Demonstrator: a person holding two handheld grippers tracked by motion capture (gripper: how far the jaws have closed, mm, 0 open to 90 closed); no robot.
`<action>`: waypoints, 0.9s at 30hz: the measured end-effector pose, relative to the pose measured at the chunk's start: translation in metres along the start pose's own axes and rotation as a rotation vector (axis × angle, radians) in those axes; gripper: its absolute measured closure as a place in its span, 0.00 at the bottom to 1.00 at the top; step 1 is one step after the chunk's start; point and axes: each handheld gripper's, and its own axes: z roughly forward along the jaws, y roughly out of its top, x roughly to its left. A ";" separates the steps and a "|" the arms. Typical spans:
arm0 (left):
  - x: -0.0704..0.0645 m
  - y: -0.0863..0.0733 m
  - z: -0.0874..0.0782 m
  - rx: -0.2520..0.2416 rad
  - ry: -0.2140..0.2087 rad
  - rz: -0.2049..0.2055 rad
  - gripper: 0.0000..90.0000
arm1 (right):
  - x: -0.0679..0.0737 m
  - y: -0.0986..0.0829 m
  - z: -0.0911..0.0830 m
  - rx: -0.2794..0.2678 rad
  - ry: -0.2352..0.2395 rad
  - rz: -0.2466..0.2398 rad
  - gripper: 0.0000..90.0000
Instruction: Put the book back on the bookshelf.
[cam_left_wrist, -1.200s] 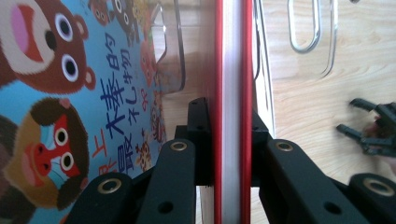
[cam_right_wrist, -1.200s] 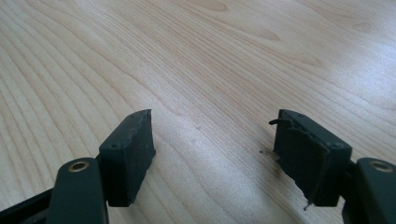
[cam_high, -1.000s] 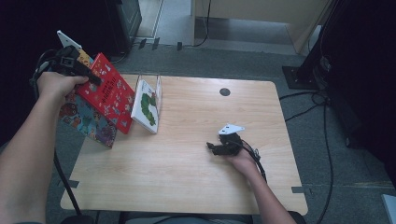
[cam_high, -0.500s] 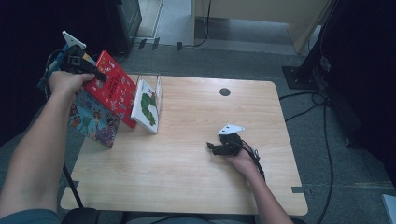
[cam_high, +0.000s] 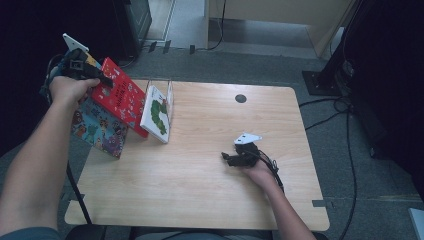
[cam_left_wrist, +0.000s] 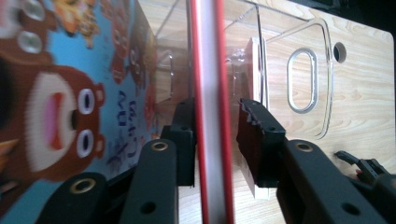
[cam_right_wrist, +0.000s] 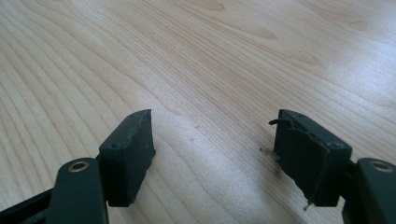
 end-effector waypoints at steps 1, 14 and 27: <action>0.000 0.000 -0.003 -0.009 0.004 0.001 0.72 | 0.000 0.000 0.000 -0.001 0.000 0.000 0.31; 0.005 -0.010 -0.039 -0.076 -0.045 -0.004 0.61 | 0.000 0.000 0.000 -0.001 -0.001 -0.002 0.31; -0.021 -0.030 -0.057 -0.087 -0.106 0.065 0.57 | 0.000 0.000 0.000 0.003 0.003 -0.003 0.29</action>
